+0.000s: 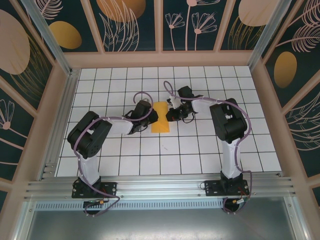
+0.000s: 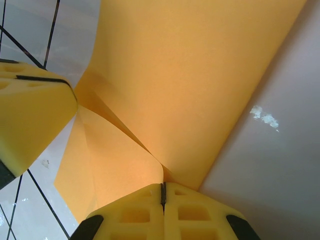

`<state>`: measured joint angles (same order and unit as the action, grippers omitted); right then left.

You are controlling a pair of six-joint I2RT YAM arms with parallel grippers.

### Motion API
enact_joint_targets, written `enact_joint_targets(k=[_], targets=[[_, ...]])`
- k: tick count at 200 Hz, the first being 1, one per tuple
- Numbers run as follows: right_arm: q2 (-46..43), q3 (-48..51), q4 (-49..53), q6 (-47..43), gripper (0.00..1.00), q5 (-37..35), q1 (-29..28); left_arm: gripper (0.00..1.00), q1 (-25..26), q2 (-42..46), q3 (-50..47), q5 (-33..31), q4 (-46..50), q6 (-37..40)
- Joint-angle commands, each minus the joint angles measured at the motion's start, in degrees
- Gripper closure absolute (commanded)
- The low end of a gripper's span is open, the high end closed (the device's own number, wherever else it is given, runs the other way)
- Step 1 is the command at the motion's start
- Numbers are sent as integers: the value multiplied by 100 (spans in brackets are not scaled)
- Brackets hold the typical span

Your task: Fold a paper plane with a square sheet of paper (pick it up from the middle)

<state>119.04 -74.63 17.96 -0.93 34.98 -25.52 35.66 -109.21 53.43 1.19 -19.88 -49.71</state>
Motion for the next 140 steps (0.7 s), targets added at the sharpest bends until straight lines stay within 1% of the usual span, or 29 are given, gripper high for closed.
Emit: enact_joint_targets(k=[1,29,54,103,125,140], targets=[[112,55,250,-4,100,-473,-72,87,-24,-200,81,-26,106,73],[122,52,235,12,100,-467,-60,87,-21,-326,-53,-180,135,87],[113,55,235,6,100,-470,-67,87,-22,-317,-174,-50,1,23],[93,89,226,14,100,-489,-60,86,-29,136,108,-248,349,200],[92,98,208,22,100,-475,-62,86,-32,172,196,-380,520,320],[98,92,205,20,100,-475,-61,86,-33,121,199,-325,466,347]])
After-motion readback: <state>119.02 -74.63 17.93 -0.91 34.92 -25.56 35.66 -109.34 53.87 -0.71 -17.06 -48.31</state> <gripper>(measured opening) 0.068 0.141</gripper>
